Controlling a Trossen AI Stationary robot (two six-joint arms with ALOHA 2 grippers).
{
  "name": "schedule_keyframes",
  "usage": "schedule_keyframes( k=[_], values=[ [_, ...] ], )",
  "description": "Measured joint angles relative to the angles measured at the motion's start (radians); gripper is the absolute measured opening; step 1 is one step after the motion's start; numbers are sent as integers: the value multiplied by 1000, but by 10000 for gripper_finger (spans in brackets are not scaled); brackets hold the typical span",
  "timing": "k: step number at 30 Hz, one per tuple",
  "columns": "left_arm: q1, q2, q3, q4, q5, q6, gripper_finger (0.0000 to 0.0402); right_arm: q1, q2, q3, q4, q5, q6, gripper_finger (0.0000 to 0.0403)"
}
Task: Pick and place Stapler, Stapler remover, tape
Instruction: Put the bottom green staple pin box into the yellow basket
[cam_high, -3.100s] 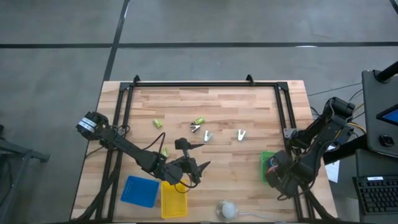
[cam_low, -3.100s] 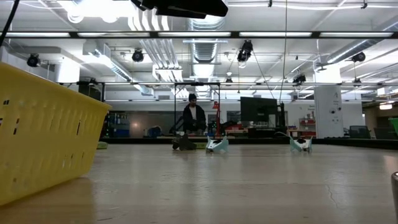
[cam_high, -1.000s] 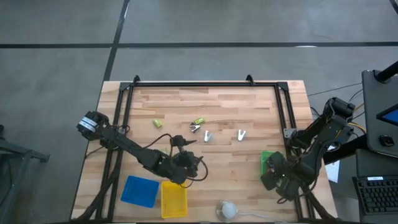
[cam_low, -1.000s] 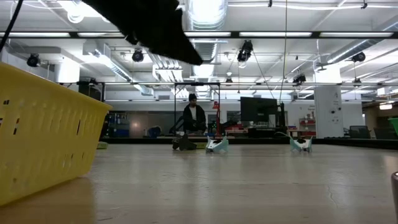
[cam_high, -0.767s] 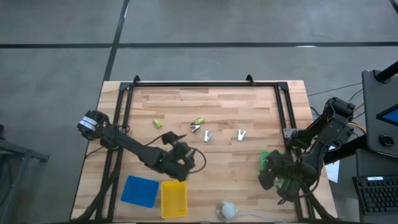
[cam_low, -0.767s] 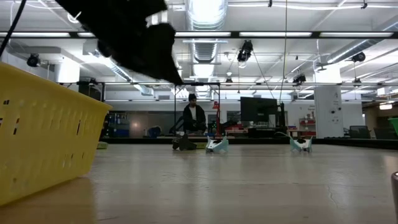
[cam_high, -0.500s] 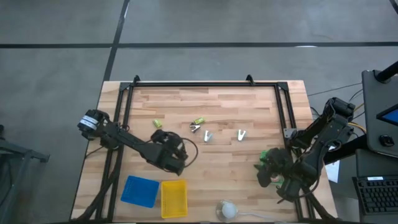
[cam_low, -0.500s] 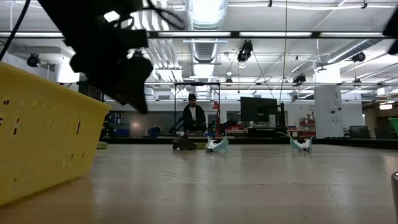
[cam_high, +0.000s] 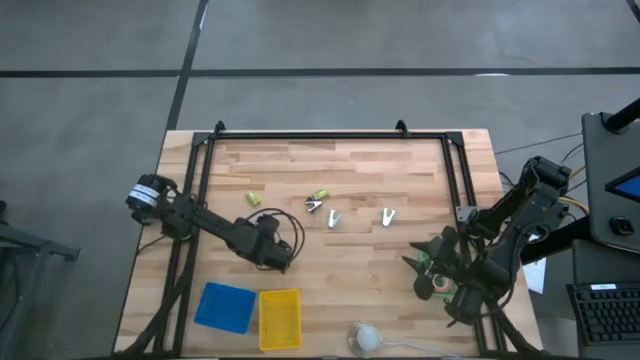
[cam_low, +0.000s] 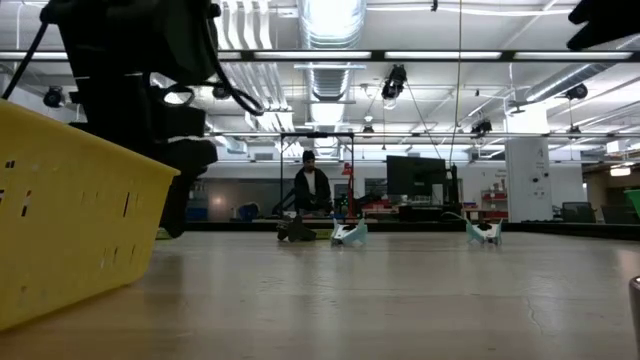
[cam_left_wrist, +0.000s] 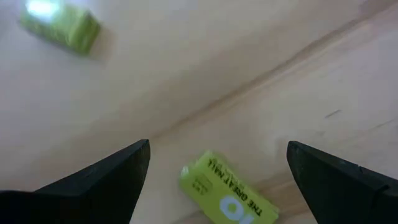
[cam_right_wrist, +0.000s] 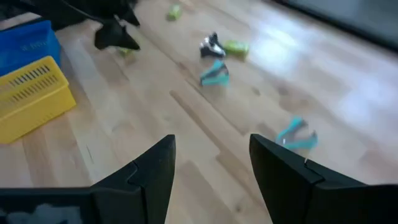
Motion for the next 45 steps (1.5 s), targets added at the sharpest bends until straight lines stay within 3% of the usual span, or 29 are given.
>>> schedule_keyframes(
  k=[11, 18, 30, 45],
  values=[
    [-10, 5, -27, 114, 121, -186, 381, 0, 0, 88, 0, 77, -285, 201],
    [-13, 5, -33, 146, 123, -186, 371, 0, 0, 120, -1, 133, -394, 201],
    [-19, 5, -33, 155, 132, -163, 277, -58, 0, 120, 1, 162, -479, 201],
    [-10, 6, -33, 160, 59, -43, 168, -122, 0, 115, 3, 161, -532, 201]
  ],
)
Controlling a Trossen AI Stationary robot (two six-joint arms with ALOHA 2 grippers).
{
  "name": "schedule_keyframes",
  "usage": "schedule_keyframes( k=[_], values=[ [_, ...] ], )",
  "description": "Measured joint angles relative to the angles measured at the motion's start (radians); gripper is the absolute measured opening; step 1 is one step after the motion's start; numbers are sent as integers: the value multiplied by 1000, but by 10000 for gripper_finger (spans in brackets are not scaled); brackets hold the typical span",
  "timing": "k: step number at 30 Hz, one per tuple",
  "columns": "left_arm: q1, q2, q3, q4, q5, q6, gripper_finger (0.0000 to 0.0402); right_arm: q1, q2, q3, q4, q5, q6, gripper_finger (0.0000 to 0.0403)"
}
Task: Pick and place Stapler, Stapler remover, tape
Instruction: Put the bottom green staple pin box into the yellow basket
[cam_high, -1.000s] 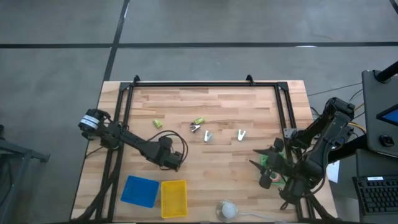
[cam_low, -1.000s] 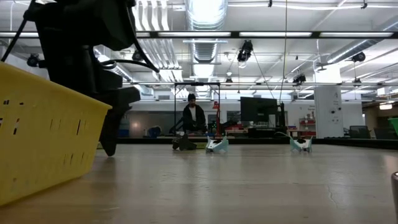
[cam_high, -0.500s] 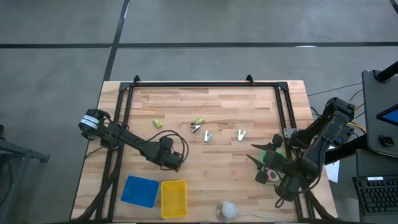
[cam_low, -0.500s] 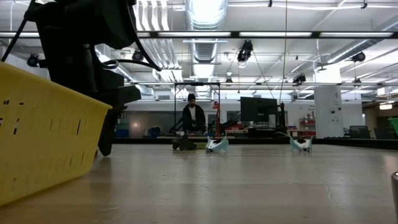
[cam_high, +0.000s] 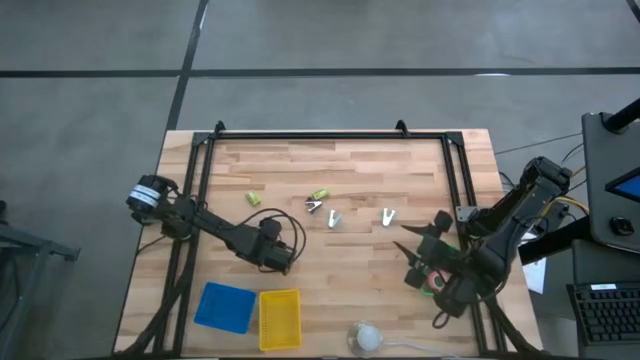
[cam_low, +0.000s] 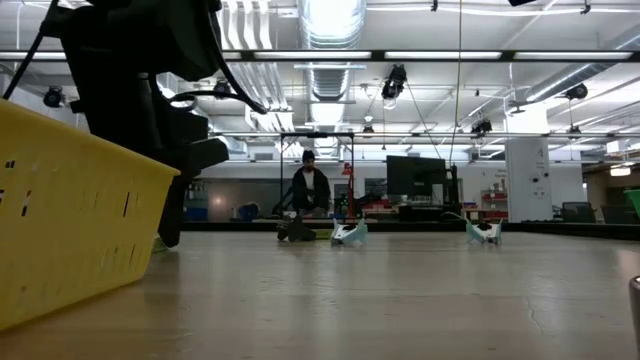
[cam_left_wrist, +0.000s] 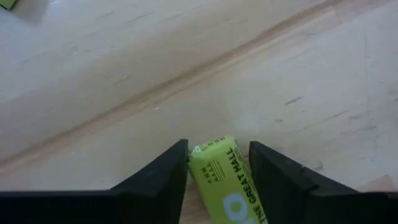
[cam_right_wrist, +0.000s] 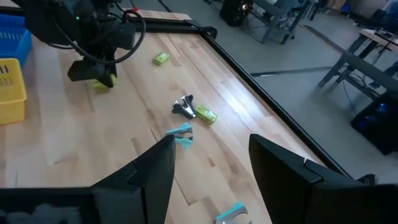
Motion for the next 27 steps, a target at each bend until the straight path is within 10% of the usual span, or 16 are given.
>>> schedule_keyframes(
  k=[27],
  values=[
    [6, -29, 31, 44, 12, 65, 101, -20, 0, -7, 4, -2, -25, 201]
  ],
)
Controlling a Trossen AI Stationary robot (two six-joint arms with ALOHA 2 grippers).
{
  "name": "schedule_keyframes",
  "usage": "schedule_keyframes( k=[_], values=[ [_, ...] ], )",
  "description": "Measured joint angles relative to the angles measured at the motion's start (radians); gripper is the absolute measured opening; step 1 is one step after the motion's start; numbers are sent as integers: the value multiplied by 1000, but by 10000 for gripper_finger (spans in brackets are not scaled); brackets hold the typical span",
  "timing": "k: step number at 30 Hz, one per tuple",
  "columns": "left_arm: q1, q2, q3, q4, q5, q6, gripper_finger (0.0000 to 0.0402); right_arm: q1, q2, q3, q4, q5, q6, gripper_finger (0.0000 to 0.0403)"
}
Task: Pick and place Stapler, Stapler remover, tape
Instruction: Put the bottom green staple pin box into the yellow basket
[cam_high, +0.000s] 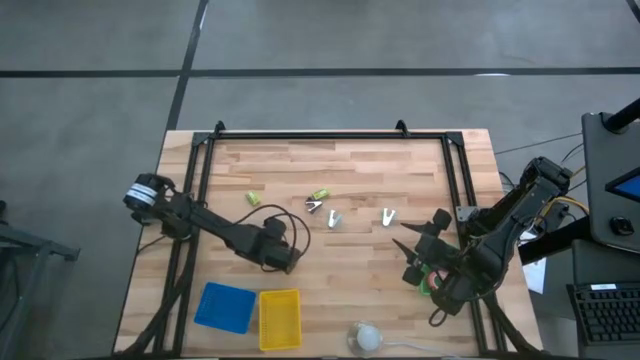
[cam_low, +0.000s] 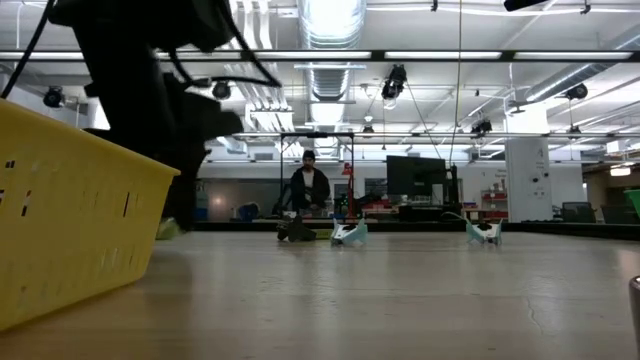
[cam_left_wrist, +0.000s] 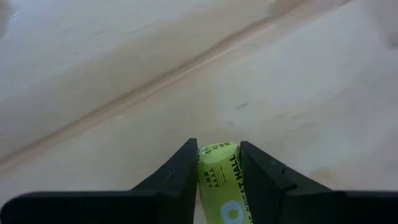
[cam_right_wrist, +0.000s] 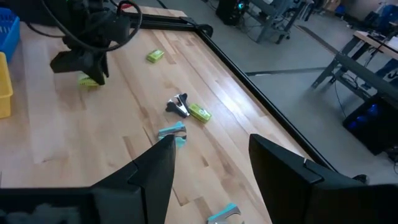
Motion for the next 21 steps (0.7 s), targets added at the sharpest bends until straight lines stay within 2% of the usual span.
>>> schedule_keyframes(
  k=[7, 13, 21],
  values=[
    [-12, -46, 63, 13, 43, 51, 118, 0, 0, 0, 1, 0, -3, 201],
    [-109, -55, 127, 113, 80, 73, 115, 0, 0, -8, 2, -1, -3, 201],
    [-278, -55, 175, 247, -5, 49, 116, 0, 0, -13, 6, -2, -3, 201]
  ],
)
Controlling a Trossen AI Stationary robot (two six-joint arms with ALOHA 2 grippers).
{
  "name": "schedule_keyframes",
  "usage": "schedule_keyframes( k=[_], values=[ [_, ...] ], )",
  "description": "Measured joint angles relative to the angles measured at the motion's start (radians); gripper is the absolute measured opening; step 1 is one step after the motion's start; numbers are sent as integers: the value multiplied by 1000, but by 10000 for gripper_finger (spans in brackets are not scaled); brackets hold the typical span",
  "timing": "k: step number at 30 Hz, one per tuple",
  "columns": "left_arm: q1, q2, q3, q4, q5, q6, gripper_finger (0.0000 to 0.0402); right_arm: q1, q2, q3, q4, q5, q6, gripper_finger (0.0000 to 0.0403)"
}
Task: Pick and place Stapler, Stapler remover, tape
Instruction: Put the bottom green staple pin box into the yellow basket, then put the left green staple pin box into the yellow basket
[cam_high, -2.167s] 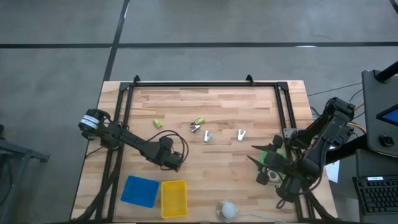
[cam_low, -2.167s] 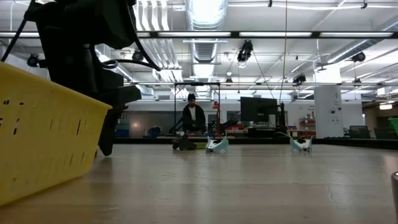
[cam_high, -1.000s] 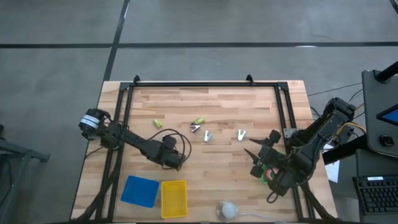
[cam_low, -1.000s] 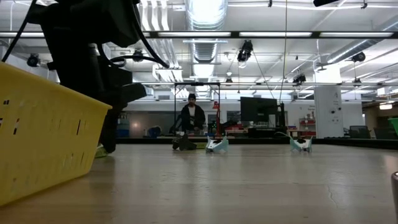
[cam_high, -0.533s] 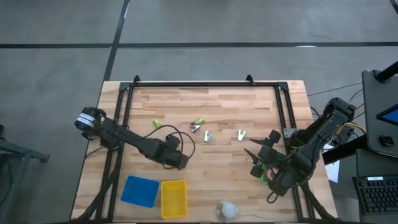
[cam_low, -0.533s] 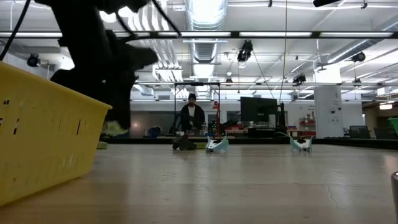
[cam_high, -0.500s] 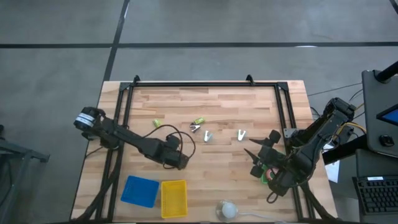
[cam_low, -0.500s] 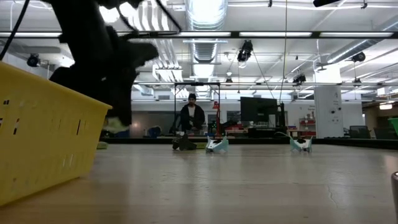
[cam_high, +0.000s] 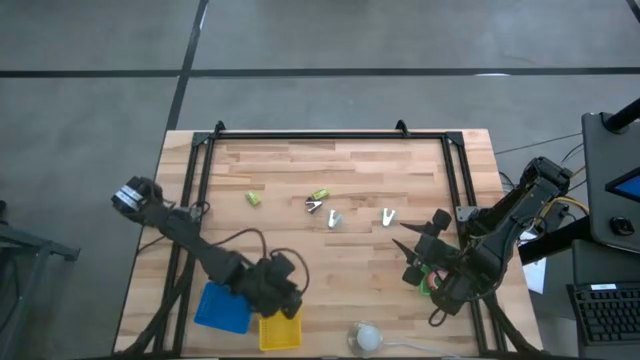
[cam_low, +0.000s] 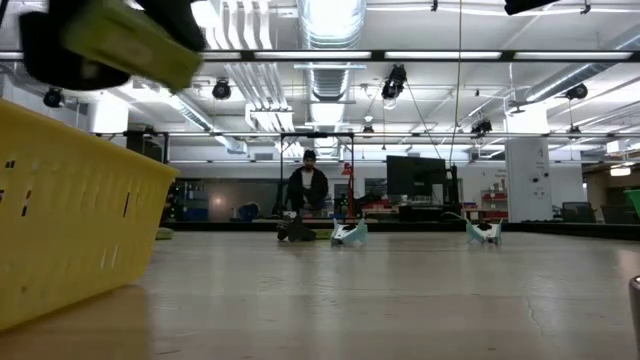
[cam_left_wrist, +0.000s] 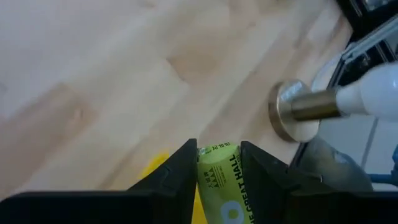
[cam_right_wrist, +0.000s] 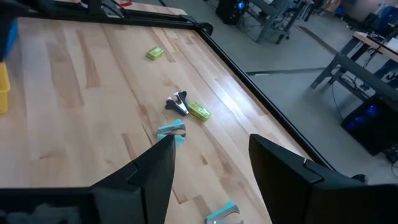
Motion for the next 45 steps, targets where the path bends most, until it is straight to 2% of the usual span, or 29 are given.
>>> schedule_keyframes(
  k=[3, 7, 19, 32, 36, 45],
  values=[
    [-46, 6, -2, -2, -13, -45, 119, 0, 0, 0, 5, 0, 0, 201],
    [-82, 31, -9, -6, -13, -28, 119, -4, 0, 0, 14, 0, -5, 201],
    [-82, 113, -10, -11, 80, -28, 119, -10, 0, 0, 20, 1, -28, 201],
    [-63, 143, -10, -14, 82, -64, 121, -9, 0, 0, 22, 2, -30, 201],
    [-61, 143, -10, -20, 81, -74, 137, -9, 0, 0, 23, 2, -30, 201],
    [-48, 131, -9, -34, 76, -66, 205, -9, 0, 0, 23, 2, -30, 201]
  ],
)
